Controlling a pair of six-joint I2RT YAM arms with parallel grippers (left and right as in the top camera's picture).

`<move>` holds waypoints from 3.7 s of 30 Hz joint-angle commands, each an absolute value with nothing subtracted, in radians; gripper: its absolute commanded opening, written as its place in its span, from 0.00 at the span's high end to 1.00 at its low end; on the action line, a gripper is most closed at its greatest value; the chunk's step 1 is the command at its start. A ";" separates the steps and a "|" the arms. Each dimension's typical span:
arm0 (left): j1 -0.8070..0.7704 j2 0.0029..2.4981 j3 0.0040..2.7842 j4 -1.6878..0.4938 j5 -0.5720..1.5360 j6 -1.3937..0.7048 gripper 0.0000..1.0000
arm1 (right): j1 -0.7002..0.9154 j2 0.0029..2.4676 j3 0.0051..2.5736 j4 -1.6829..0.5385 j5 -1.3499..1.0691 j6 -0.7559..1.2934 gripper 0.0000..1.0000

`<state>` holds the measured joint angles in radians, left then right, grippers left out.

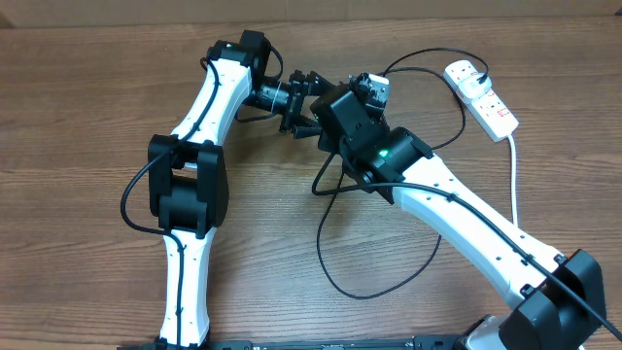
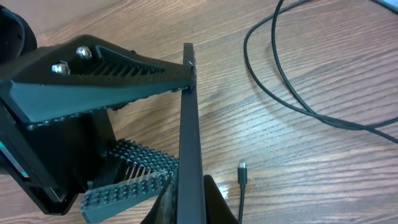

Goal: Plug charger to phone and switch on socket

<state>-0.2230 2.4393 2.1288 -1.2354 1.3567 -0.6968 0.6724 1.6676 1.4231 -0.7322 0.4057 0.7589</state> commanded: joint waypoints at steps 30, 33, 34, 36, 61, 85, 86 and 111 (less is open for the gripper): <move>-0.170 2.279 2.158 -0.945 1.281 -0.883 0.39 | 0.347 1.629 1.553 -0.696 -0.239 1.674 0.96; -0.179 2.279 2.158 -0.944 1.280 -0.912 0.39 | 0.348 1.629 1.553 -0.665 -0.239 1.680 0.96; -0.181 2.279 2.158 -0.944 1.277 -0.924 0.39 | 0.348 1.629 1.553 -0.655 -0.239 1.682 0.96; -0.184 2.279 2.158 -0.944 1.271 -0.950 0.39 | 0.353 1.629 1.553 -0.651 -0.237 1.715 0.96; -0.191 2.279 2.158 -0.937 1.272 -1.194 0.62 | 0.434 1.630 1.553 -0.569 -0.158 1.811 0.96; -0.159 2.279 2.158 -0.863 1.183 -1.130 0.96 | 0.481 1.630 1.553 -0.677 -0.106 1.522 0.27; -0.150 2.279 2.158 -0.858 1.172 -1.093 0.96 | 0.480 1.630 1.553 -0.708 -0.086 1.483 0.24; 0.007 2.279 2.158 -1.193 0.775 -0.482 0.96 | 0.512 1.943 1.460 -0.915 -0.046 0.705 0.54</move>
